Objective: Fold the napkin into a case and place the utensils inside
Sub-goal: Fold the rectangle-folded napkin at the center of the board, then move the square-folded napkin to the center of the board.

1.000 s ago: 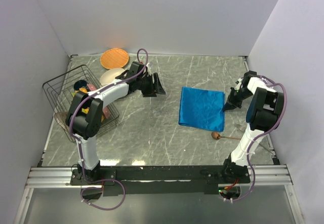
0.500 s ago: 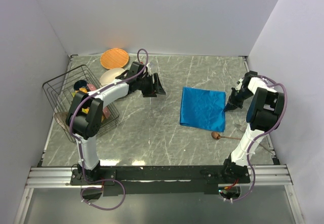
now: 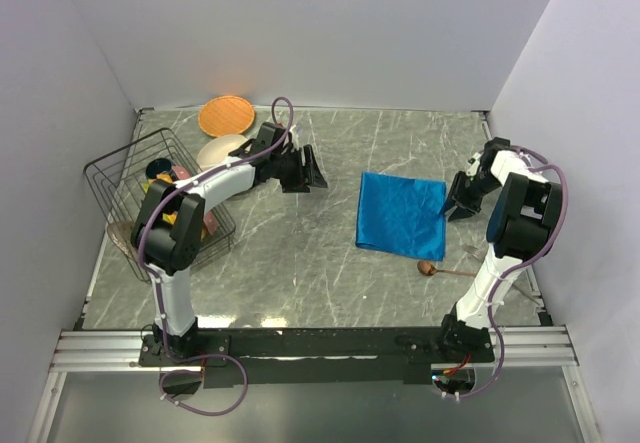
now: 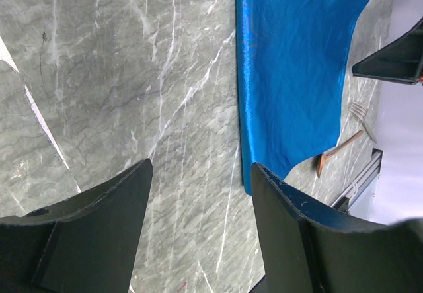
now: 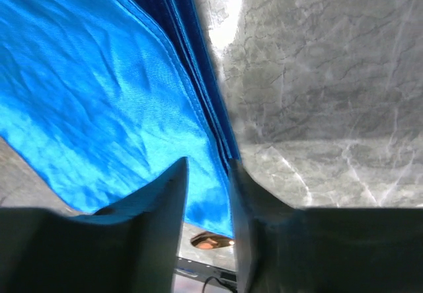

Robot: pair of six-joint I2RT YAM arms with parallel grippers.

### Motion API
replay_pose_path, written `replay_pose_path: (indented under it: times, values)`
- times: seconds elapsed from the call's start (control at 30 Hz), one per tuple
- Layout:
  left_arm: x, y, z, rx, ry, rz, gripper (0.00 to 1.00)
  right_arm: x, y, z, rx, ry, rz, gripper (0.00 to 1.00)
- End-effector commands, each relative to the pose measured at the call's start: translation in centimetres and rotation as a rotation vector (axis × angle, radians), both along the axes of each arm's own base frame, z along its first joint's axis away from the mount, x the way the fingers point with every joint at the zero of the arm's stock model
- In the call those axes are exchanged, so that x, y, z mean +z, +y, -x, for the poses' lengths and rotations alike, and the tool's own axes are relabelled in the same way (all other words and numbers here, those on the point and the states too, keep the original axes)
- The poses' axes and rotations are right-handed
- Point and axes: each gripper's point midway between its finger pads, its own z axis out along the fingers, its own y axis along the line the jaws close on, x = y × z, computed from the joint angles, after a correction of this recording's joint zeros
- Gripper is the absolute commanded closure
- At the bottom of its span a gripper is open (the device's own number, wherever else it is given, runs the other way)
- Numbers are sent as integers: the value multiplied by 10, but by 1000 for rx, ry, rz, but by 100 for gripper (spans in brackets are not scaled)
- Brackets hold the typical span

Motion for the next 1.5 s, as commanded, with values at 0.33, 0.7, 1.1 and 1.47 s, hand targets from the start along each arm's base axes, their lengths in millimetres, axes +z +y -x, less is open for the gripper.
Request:
replay_pose_path:
  times: [0.33,0.7,1.1,1.47]
  values:
    - [18,-7,-12,-27,-70,30,32,15,-6,-22,36,-63,65,51]
    - [24,-5,-11,-31,-85,24,32,-16,-9,-13,76,34,113,59]
    - [37,19,-19,-23,-130,89,27,-19,55,-36,215,-24,-16,100]
    - [70,-8,14,-280,-187,402,30,-20,129,-52,310,-50,-171,100]
